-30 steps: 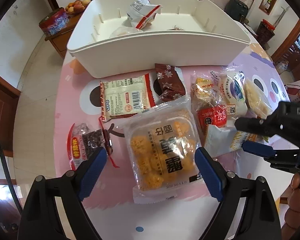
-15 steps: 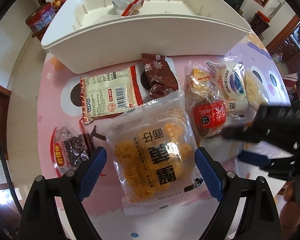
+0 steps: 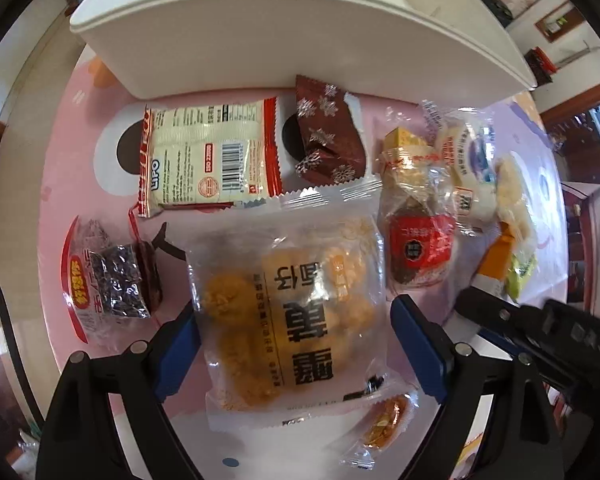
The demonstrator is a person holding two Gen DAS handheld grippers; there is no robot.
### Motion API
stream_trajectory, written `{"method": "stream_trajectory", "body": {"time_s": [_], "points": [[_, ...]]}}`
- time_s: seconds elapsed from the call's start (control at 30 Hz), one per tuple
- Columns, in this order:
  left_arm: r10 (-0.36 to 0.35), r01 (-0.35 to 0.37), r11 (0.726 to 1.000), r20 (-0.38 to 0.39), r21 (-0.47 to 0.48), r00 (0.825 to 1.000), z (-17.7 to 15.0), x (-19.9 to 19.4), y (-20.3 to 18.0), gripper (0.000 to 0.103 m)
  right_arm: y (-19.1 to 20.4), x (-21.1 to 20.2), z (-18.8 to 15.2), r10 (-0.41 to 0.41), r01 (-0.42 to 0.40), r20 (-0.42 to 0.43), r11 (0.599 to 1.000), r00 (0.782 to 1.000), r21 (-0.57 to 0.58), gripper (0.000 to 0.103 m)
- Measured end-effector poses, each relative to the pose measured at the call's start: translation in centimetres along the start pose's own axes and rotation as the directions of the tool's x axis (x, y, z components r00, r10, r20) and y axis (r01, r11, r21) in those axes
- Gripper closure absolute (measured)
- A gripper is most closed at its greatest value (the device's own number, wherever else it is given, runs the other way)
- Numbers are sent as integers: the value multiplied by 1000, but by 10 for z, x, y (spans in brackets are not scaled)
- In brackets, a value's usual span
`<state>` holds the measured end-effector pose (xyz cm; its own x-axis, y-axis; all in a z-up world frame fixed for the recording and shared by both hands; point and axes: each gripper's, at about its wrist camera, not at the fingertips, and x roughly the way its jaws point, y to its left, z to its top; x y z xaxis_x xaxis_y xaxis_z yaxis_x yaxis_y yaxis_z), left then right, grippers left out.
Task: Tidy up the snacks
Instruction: 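Grasp the yellow pastry bag with the left gripper while the right grasps the orange OATS bar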
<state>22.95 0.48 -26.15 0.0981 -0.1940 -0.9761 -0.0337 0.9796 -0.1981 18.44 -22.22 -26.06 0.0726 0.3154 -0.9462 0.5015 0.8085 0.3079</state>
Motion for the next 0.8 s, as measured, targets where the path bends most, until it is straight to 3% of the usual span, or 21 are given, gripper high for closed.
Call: {"method": "stream_trajectory", "body": {"time_s": [0.13, 0.3, 0.37, 0.8], "points": [[42, -42, 999, -14, -14, 999, 0, 18, -4, 14, 10, -6, -5, -8, 9, 28, 999, 1000, -52, 66], [67, -67, 998, 30, 1, 997, -7, 10, -7, 36, 13, -17, -7, -10, 17, 66, 993, 998, -116, 66], [83, -83, 997, 32, 7, 996, -12, 6, -7, 38, 16, -23, -8, -7, 18, 80, 990, 997, -142, 66], [107, -116, 993, 196, 33, 975, -57, -102, -23, 39, 46, -92, -37, 40, 42, 207, 925, 977, -377, 66]]}}
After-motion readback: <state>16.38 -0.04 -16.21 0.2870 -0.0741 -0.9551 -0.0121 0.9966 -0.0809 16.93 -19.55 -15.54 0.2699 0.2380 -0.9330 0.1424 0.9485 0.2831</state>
